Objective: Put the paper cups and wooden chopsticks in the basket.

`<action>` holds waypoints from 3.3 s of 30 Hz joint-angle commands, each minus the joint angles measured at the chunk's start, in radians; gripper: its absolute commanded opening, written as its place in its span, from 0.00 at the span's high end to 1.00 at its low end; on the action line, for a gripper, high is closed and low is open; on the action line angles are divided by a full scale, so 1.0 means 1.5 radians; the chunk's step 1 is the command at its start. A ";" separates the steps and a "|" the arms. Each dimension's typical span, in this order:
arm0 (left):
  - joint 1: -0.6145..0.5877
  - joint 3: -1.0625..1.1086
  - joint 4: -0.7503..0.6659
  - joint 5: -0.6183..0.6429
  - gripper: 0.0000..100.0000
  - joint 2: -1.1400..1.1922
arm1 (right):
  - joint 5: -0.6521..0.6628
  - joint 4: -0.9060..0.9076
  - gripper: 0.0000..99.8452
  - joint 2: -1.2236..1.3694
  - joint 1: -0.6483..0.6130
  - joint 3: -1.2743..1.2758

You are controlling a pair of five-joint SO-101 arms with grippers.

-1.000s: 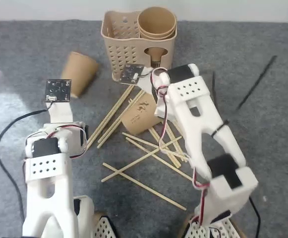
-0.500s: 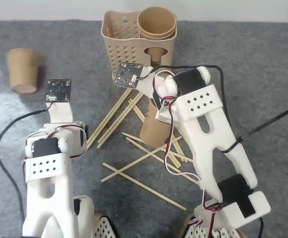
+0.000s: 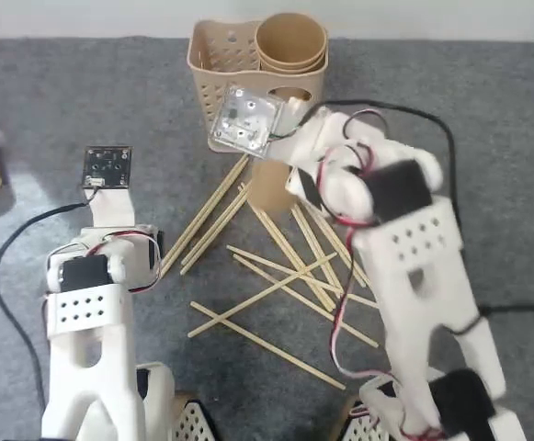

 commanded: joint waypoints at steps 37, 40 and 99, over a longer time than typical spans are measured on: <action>-0.130 -0.069 -0.069 0.021 0.84 0.001 | -0.138 -0.197 0.87 -0.009 0.135 0.044; -0.179 -0.095 -0.081 0.042 0.84 0.001 | -0.138 -0.140 0.91 -0.011 0.136 0.066; -0.796 -1.752 -0.063 0.343 0.84 1.355 | -0.188 -0.583 0.99 -0.298 0.007 0.935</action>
